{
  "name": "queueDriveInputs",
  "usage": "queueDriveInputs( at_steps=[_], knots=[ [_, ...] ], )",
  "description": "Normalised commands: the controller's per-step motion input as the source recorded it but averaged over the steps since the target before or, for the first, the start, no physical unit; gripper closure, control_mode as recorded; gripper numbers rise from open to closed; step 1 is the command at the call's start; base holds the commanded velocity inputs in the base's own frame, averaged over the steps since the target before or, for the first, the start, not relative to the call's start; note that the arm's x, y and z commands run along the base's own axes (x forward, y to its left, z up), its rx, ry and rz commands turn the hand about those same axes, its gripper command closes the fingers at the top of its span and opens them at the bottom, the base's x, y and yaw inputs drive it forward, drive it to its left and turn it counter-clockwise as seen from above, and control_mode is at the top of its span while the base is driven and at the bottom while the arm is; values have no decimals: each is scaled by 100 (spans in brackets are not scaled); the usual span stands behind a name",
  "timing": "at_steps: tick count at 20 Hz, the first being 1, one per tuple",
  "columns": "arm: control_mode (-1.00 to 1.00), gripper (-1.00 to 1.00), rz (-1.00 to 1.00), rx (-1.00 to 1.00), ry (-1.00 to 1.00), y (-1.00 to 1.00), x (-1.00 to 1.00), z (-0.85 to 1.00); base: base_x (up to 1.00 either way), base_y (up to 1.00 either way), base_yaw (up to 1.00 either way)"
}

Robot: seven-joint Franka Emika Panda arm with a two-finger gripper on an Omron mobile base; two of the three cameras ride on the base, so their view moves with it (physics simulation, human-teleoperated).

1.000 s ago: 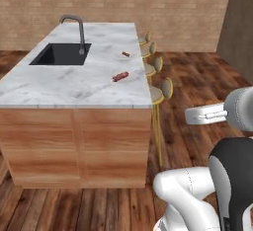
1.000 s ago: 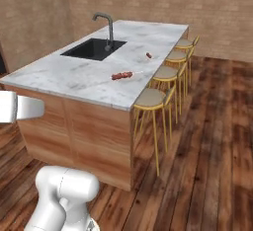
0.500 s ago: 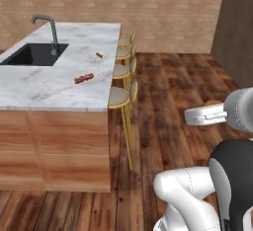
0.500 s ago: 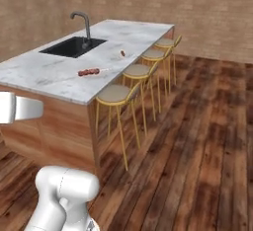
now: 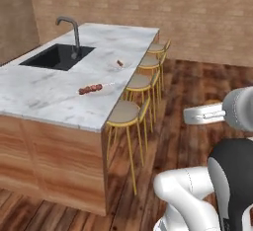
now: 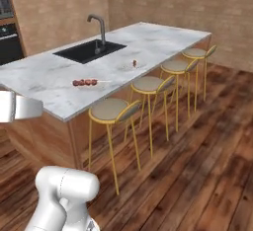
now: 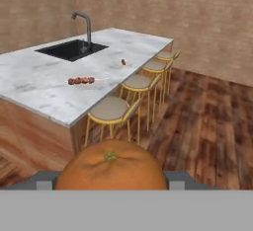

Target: Pick up the orange and tangerine from the fridge and place one fruit on each plate on the dining counter.

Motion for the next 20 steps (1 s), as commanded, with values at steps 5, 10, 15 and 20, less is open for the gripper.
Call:
queueDriveInputs(
  at_steps=[5,10,15,20],
  knots=[
    [100,100,0,0,0,0,0,0,48,-94,53],
    [100,100,0,0,0,0,0,0,3,-100,48],
    [100,100,0,0,0,0,0,0,0,-100,51],
    [100,100,0,0,0,0,0,0,1,-100,53]
  ],
)
